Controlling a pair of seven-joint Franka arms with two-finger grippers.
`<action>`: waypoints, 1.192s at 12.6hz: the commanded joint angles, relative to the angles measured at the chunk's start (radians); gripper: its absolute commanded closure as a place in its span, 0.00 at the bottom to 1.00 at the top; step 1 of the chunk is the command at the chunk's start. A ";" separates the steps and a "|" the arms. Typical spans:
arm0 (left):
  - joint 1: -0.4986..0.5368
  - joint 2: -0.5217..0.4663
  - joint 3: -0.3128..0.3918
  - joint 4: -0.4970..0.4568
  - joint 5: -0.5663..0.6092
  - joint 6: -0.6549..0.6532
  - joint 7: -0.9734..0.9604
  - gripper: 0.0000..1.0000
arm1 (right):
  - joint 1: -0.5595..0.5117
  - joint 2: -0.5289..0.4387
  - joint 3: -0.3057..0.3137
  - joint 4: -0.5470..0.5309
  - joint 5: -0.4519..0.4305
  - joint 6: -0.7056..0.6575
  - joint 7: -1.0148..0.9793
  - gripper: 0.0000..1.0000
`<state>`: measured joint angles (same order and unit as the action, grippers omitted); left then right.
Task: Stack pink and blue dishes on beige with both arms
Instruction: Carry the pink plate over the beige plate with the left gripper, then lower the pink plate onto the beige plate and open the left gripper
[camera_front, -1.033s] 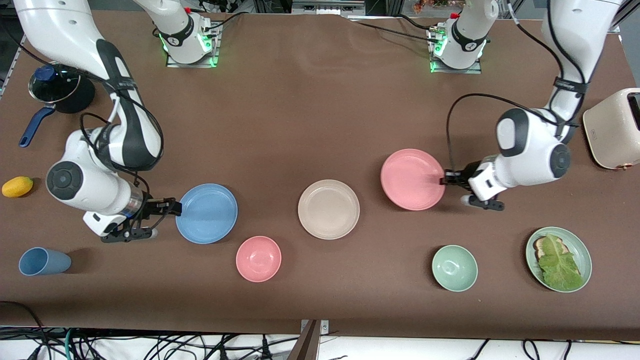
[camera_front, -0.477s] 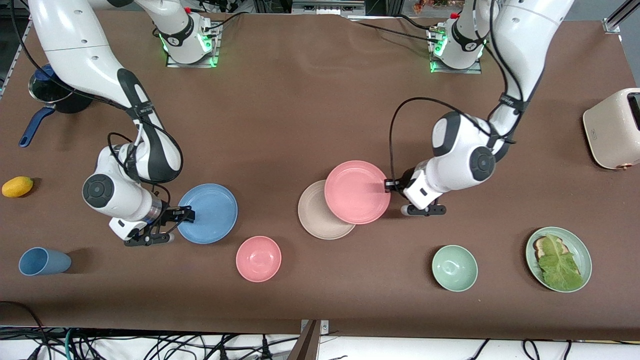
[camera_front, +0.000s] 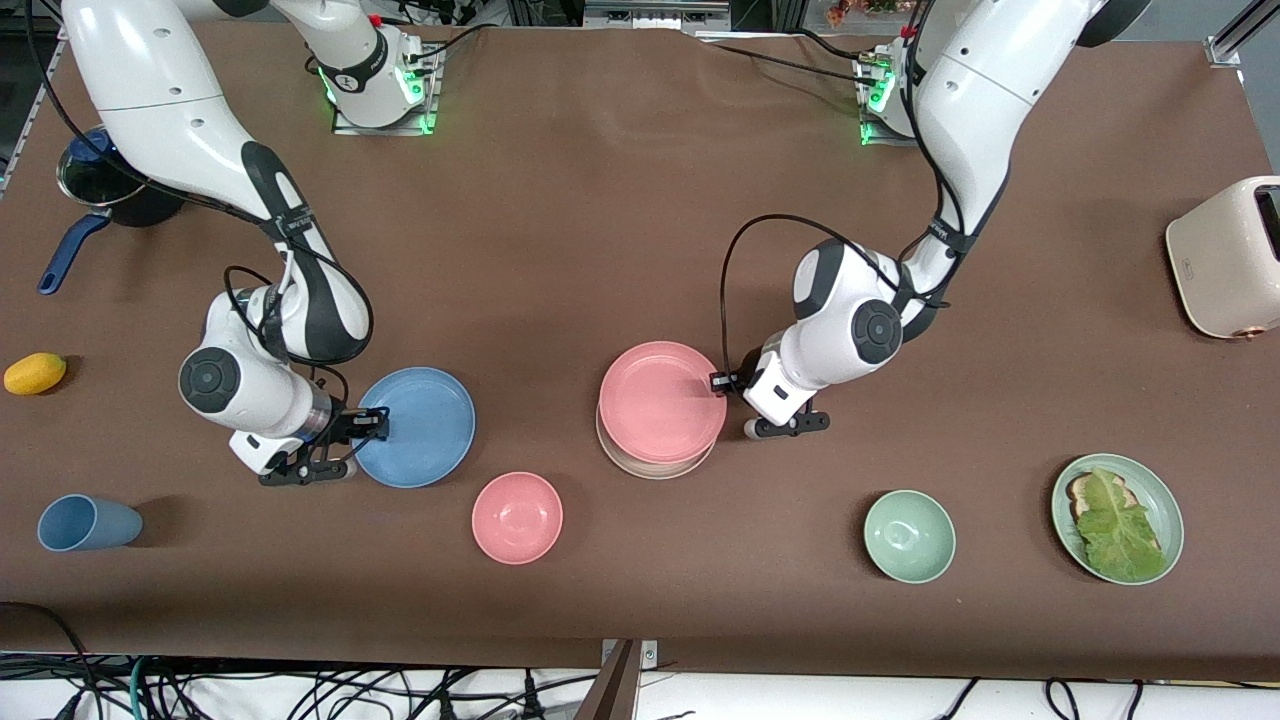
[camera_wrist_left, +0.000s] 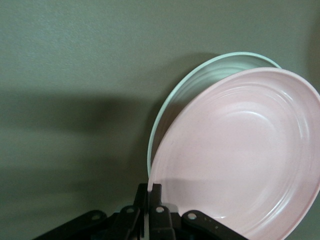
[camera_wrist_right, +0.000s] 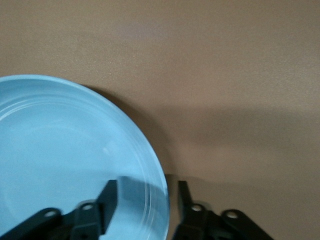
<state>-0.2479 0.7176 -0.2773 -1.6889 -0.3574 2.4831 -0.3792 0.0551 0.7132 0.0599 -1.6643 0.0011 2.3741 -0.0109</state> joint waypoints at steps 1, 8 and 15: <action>-0.030 0.036 0.023 0.048 -0.009 0.017 -0.017 1.00 | -0.008 -0.008 0.003 -0.012 0.000 0.013 0.003 0.69; -0.030 0.045 0.033 0.051 -0.011 0.017 -0.015 0.55 | -0.017 -0.012 0.003 0.004 0.004 0.010 -0.011 1.00; 0.030 -0.078 0.032 0.052 -0.008 -0.180 -0.014 0.00 | -0.014 -0.040 0.005 0.148 0.008 -0.186 -0.012 1.00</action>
<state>-0.2459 0.7216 -0.2504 -1.6335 -0.3574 2.4387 -0.3900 0.0466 0.6872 0.0583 -1.5674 0.0017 2.2746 -0.0131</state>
